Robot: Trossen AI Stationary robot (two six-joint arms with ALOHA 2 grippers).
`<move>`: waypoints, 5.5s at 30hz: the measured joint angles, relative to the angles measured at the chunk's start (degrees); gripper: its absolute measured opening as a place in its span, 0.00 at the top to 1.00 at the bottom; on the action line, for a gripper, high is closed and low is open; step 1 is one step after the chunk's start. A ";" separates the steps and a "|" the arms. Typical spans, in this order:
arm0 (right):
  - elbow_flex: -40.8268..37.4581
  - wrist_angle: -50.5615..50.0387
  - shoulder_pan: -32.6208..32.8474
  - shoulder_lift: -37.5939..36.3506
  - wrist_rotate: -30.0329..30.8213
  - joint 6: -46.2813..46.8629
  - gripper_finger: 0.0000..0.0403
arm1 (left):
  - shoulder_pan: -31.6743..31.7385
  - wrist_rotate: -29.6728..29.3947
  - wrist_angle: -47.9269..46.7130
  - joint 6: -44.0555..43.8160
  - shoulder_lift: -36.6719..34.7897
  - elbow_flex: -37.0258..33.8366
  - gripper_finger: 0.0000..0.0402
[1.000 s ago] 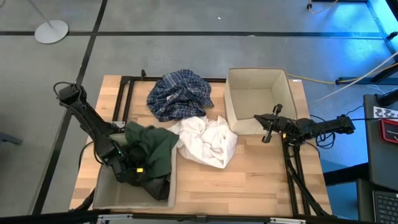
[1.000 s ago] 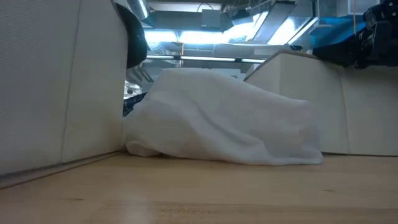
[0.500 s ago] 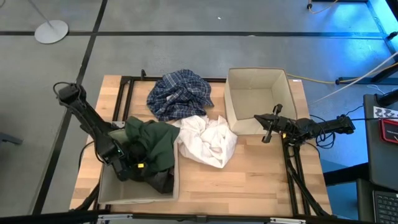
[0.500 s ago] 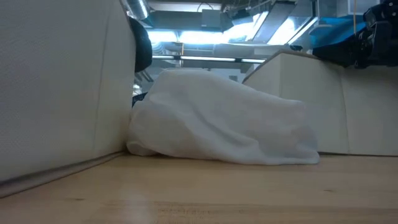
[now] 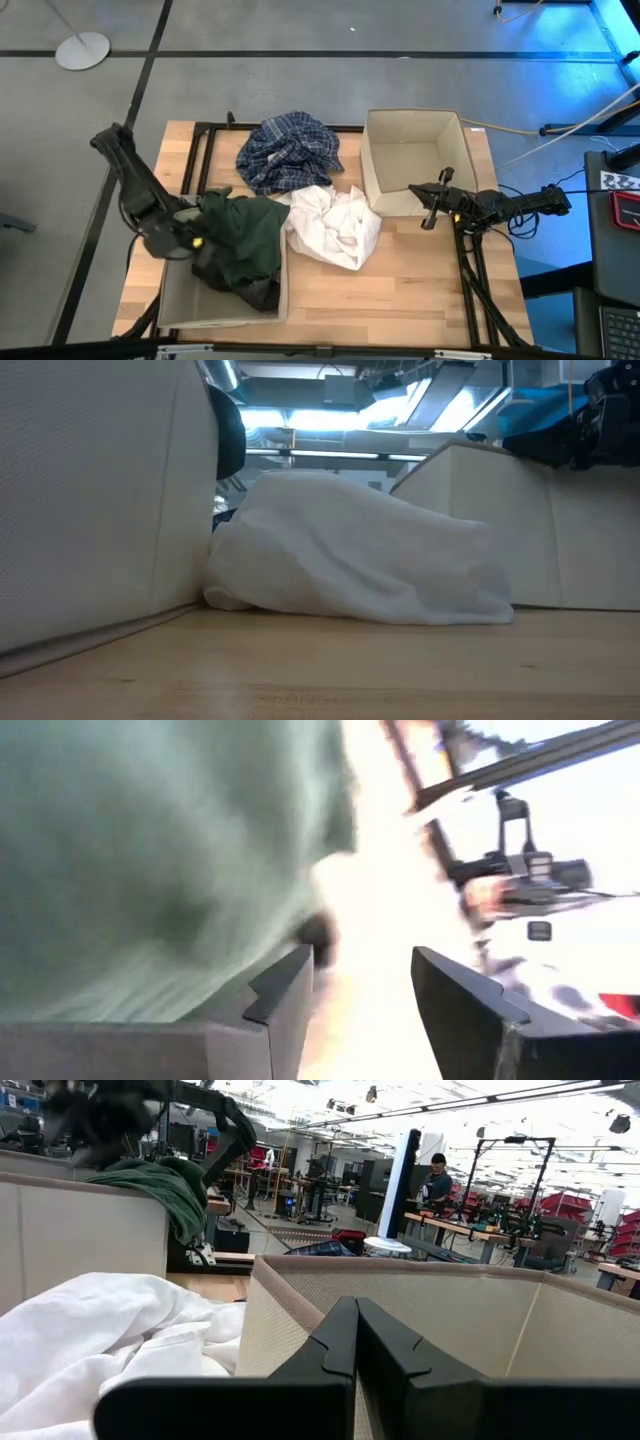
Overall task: Sort clothes
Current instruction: Put the green polo shirt into the left brown laundry organizer
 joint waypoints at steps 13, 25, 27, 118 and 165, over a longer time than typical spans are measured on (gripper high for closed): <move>0.00 -0.02 0.01 0.00 0.02 -0.02 0.97 | 3.79 -31.41 0.00 43.14 -1.68 16.20 0.61; 0.00 -0.04 0.01 0.00 0.02 -0.02 0.97 | 24.06 -30.60 -4.68 58.98 -3.04 16.59 0.61; 0.01 -0.10 0.00 0.01 0.02 -0.54 0.97 | 27.65 -28.57 -6.46 57.78 -3.45 16.59 0.61; 0.00 -0.96 0.01 0.00 2.99 -2.78 0.97 | 34.25 23.86 -20.57 41.39 6.17 33.64 0.99; 0.00 -1.31 0.01 0.00 2.59 -2.78 0.97 | 9.00 29.49 -8.75 -5.81 19.85 -6.71 0.64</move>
